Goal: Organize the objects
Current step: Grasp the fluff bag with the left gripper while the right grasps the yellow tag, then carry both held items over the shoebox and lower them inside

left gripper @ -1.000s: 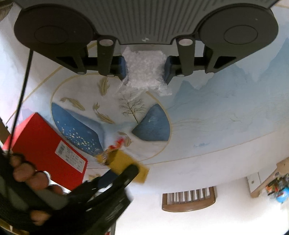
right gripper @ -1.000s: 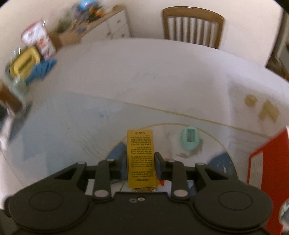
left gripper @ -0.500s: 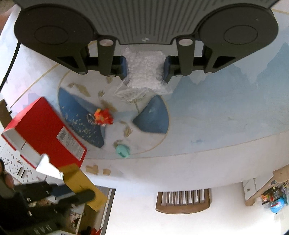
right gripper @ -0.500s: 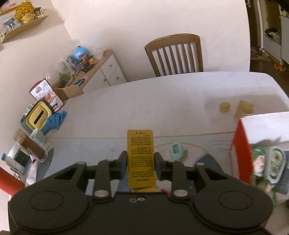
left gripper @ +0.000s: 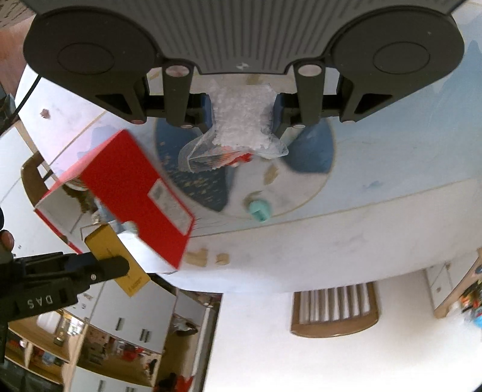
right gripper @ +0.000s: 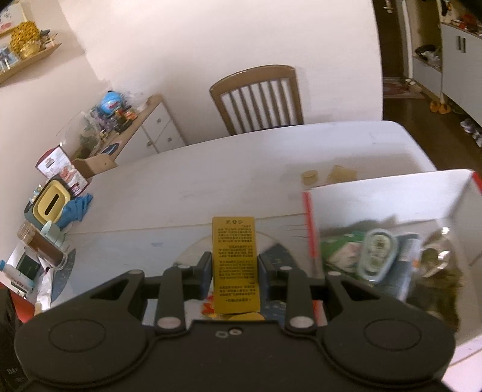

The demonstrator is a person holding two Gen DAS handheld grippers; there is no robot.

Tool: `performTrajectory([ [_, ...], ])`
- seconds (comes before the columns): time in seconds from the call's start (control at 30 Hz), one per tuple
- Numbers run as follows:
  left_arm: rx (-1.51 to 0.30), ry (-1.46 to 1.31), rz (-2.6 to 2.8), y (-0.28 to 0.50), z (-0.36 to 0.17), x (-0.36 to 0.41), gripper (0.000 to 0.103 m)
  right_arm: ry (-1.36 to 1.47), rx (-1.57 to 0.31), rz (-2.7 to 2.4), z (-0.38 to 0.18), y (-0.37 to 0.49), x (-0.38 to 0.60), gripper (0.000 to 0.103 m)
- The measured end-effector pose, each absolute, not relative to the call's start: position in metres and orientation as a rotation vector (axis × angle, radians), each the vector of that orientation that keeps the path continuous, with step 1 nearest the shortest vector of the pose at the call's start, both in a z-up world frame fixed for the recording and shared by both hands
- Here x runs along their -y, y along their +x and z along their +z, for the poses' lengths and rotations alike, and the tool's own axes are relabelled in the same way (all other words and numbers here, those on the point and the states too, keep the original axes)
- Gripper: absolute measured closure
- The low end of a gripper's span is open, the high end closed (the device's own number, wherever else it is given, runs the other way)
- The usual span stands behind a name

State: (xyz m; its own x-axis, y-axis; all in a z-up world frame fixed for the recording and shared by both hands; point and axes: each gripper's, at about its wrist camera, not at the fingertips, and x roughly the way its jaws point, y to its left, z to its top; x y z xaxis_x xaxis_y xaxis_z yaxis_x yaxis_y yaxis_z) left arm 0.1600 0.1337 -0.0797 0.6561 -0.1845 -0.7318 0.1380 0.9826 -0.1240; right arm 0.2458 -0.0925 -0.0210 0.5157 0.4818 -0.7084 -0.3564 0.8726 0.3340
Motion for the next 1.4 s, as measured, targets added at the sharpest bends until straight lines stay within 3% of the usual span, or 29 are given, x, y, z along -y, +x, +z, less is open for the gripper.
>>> performTrajectory([
  [0.9,-0.834,0.057,-0.305,0.257,-0.042,0.046,0.066,0.229,-0.881,0.301,-0.043,0.271,0.293,0.073],
  [1.2,-0.867,0.132,-0.309,0.297,-0.058,0.093,0.066,0.21,-0.893,0.325,-0.06,0.28,0.31,0.081],
  [1.4,-0.922,0.153,-0.274,0.329,-0.083,0.108,0.066,0.193,-0.921,0.344,-0.074,0.282,0.311,0.081],
])
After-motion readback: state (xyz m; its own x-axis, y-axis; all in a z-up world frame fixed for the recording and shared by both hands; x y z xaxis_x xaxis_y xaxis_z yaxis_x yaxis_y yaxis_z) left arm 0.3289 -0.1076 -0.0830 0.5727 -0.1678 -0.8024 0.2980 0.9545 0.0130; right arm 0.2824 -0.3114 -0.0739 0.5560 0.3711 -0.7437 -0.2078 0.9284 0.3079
